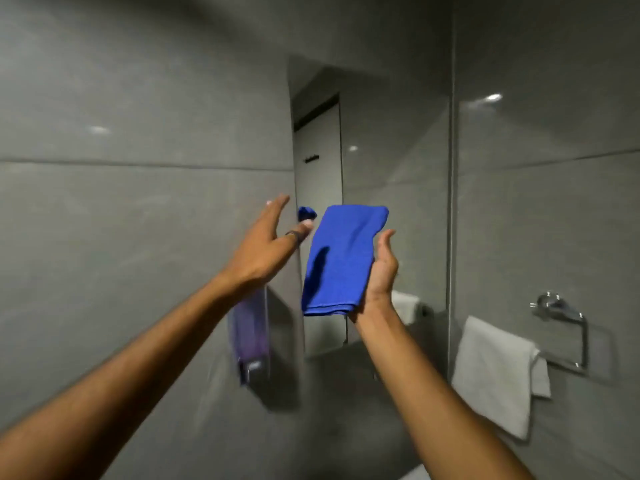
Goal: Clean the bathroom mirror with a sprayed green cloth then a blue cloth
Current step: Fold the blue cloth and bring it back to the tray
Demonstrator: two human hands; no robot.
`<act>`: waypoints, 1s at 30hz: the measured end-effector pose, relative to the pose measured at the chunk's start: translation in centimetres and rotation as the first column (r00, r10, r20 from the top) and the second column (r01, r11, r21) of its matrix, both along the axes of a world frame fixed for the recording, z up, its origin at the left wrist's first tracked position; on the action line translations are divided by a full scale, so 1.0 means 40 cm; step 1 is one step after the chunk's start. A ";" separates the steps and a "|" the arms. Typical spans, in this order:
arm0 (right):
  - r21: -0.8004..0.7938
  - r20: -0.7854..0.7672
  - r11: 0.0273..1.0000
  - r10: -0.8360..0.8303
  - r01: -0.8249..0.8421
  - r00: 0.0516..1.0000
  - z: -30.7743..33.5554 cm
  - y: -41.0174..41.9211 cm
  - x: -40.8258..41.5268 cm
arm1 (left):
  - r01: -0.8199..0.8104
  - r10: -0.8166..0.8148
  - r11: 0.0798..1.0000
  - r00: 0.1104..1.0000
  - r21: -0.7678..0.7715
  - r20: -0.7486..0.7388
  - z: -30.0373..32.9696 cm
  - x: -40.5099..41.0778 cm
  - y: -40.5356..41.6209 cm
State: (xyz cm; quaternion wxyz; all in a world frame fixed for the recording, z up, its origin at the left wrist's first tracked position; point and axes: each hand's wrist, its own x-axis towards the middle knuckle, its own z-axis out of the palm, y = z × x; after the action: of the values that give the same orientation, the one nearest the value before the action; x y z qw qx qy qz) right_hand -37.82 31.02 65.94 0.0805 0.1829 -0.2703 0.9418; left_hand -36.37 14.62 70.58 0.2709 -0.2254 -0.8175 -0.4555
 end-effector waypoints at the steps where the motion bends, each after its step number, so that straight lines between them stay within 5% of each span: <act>1: 0.011 0.006 1.000 0.021 -0.021 1.000 -0.044 -0.019 0.041 | 0.062 -0.080 0.988 0.988 0.138 0.131 -0.059 0.047 0.003; 6: 0.144 0.154 0.967 0.190 -0.212 0.970 -0.285 -0.139 0.194 | 0.213 -0.533 0.815 0.642 0.539 0.551 -0.376 0.217 -0.083; 12: 0.456 0.457 0.816 0.129 -0.356 0.880 -0.589 -0.234 0.268 | -0.076 -0.425 0.847 0.497 0.526 0.756 -0.815 0.425 -0.258; 16: 0.809 0.447 0.407 0.041 -0.424 0.893 -0.827 -0.323 0.291 | -0.241 -0.354 0.859 0.359 0.452 0.863 -1.099 0.579 -0.339; 20: 0.871 0.483 -0.010 0.205 -0.492 0.851 -1.119 -0.438 0.330 | -0.442 -0.295 0.816 0.235 0.373 0.926 -1.384 0.731 -0.401; 25: 0.836 0.544 -0.217 0.209 -0.504 0.813 -1.552 -0.591 0.392 | -0.737 -0.225 0.640 0.090 0.217 0.970 -1.737 0.885 -0.462; 30: 0.795 0.578 -0.339 0.169 -0.504 0.798 -1.865 -0.709 0.439 | -0.843 -0.205 0.521 0.027 0.132 0.978 -2.007 0.952 -0.512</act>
State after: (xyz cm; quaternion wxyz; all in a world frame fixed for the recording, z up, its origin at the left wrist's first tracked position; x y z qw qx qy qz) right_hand -20.26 2.67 -8.65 -0.4042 0.1416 -0.8246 0.3697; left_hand 1.73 -5.86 -9.71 -0.1504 0.4918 -0.5314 -0.6732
